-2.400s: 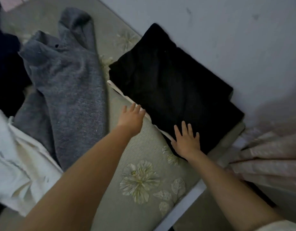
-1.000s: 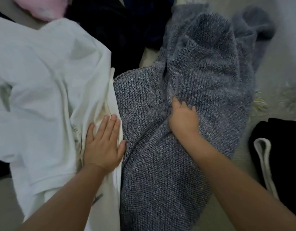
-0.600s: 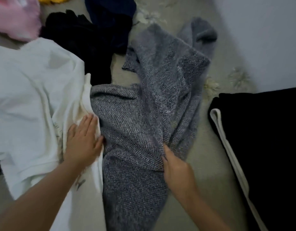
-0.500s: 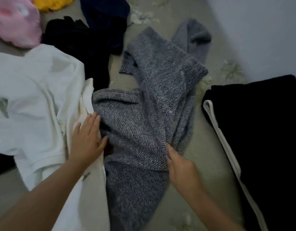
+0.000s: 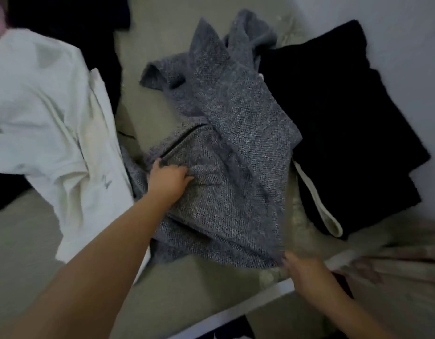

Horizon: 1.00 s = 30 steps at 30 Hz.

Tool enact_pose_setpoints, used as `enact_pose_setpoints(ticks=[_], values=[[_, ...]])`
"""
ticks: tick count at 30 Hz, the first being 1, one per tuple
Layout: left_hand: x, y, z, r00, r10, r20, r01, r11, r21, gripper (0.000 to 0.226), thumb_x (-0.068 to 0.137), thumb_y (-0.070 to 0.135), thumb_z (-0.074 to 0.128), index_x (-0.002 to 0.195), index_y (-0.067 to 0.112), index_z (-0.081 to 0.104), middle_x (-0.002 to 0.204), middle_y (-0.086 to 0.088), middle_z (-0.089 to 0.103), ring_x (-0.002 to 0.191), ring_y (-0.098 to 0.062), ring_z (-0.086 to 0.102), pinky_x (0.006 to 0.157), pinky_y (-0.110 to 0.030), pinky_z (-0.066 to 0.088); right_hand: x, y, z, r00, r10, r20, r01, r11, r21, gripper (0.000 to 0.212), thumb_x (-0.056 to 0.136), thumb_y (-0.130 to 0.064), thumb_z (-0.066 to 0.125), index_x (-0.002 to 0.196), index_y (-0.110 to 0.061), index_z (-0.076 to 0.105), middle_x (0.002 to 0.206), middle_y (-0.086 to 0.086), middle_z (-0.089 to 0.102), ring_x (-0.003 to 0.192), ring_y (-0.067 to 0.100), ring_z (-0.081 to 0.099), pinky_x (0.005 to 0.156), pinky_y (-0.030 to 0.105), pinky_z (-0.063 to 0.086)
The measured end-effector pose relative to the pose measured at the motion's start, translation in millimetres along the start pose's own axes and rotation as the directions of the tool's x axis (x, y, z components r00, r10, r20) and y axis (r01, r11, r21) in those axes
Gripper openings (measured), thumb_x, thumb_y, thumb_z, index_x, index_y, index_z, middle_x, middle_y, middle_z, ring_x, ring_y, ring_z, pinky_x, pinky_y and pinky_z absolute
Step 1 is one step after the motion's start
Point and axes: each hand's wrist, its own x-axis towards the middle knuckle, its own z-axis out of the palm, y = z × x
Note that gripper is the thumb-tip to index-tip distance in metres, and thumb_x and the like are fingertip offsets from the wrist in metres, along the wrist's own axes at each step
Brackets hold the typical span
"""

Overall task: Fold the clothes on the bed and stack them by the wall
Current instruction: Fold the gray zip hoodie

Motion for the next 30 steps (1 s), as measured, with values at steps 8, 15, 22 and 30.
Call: enact_pose_setpoints(ticks=[8, 15, 22, 30], values=[[-92.2, -10.8, 22.2, 0.866, 0.395, -0.307, -0.414, 0.91, 0.003, 0.032, 0.08, 0.02, 0.058, 0.055, 0.001, 0.059, 0.048, -0.014, 0.057, 0.043, -0.025, 0.059, 0.067, -0.036, 0.056, 36.0, -29.6, -14.1, 0.767, -0.082, -0.636, 0.047, 0.996, -0.072, 0.049, 0.079, -0.03, 0.07, 0.116, 0.001, 0.057, 0.108, 0.019, 0.065, 0.099, 0.032, 0.062, 0.081, 0.038, 0.051], [-159.7, -14.5, -13.0, 0.926, 0.25, -0.282, -0.263, 0.965, -0.01, 0.021, 0.084, 0.018, 0.058, 0.077, 0.0, 0.065, 0.061, -0.014, 0.063, 0.054, -0.028, 0.063, 0.044, -0.026, 0.045, 114.3, -92.0, -80.0, 0.767, -0.007, -0.642, -0.08, 0.991, -0.107, 0.027, 0.089, -0.002, 0.041, 0.11, -0.002, 0.058, 0.107, 0.019, 0.063, 0.097, 0.035, 0.059, 0.07, 0.039, 0.041], [-208.8, 1.6, -1.5, 0.918, -0.147, -0.368, 0.022, 0.947, -0.322, 0.024, 0.089, 0.032, 0.048, 0.093, 0.011, 0.061, 0.066, 0.01, 0.051, 0.06, -0.016, 0.051, 0.059, -0.032, 0.043, 14.8, -68.1, -17.2, 0.731, -0.407, -0.547, 0.294, 0.912, -0.285, 0.03, 0.026, 0.021, 0.073, 0.045, 0.005, 0.056, 0.042, 0.02, 0.051, 0.033, 0.029, 0.052, 0.031, 0.023, 0.038], [-236.6, 43.9, 40.4, 0.997, 0.077, 0.008, -0.077, 0.996, 0.044, 0.018, 0.07, -0.004, 0.068, 0.087, -0.001, 0.064, 0.085, -0.019, 0.058, 0.076, -0.033, 0.059, 0.047, -0.033, 0.044, -53.6, 15.5, 41.2, 0.985, -0.123, -0.118, 0.064, 0.908, -0.414, 0.014, 0.078, 0.007, 0.056, 0.082, -0.002, 0.065, 0.087, 0.014, 0.065, 0.076, 0.027, 0.064, 0.057, 0.028, 0.042]])
